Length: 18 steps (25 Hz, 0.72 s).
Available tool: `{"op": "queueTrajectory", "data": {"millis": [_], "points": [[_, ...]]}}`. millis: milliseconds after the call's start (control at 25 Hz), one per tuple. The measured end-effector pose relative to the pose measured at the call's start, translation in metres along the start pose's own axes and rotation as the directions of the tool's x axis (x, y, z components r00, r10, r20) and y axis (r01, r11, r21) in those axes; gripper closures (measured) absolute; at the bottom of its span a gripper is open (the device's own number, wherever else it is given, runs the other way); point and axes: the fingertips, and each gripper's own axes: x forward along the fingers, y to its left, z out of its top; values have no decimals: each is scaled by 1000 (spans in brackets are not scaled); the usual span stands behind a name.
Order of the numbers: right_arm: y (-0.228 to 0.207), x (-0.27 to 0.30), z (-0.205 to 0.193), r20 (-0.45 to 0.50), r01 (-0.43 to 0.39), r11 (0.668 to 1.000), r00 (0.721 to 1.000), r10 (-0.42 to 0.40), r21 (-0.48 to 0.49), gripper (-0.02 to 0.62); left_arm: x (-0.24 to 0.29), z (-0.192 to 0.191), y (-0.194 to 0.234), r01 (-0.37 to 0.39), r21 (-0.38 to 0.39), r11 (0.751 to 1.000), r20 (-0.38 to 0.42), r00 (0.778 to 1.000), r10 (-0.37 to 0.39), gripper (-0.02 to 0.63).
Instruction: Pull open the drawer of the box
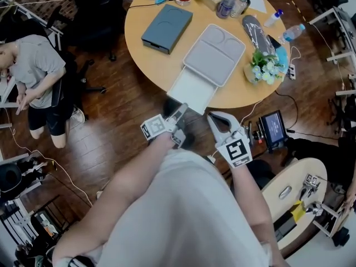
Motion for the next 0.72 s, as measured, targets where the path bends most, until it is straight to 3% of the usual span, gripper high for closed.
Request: {"op": "queueTrajectory", "data": {"millis": [240,360,480,720], "points": [[24,-1,0,5,-24,1000,1000,24,-15,588,-19,-14,1,-10,-44,999,1,1000,10,430],[31,-3,0,-8,-31,999,999,31,-10,589,-28,-15,4,-34,-1,999,-20,999,34,428],[37,-4,1,-30,-17,1000,999,17,7,588,-38,-20,5,-33,-45,998,-36,999,31,428],[42,-2,12,-2,18,1000,1000,-18,15,589,-55,-27,12,-53,-17,998,-90,995,52,426]]}}
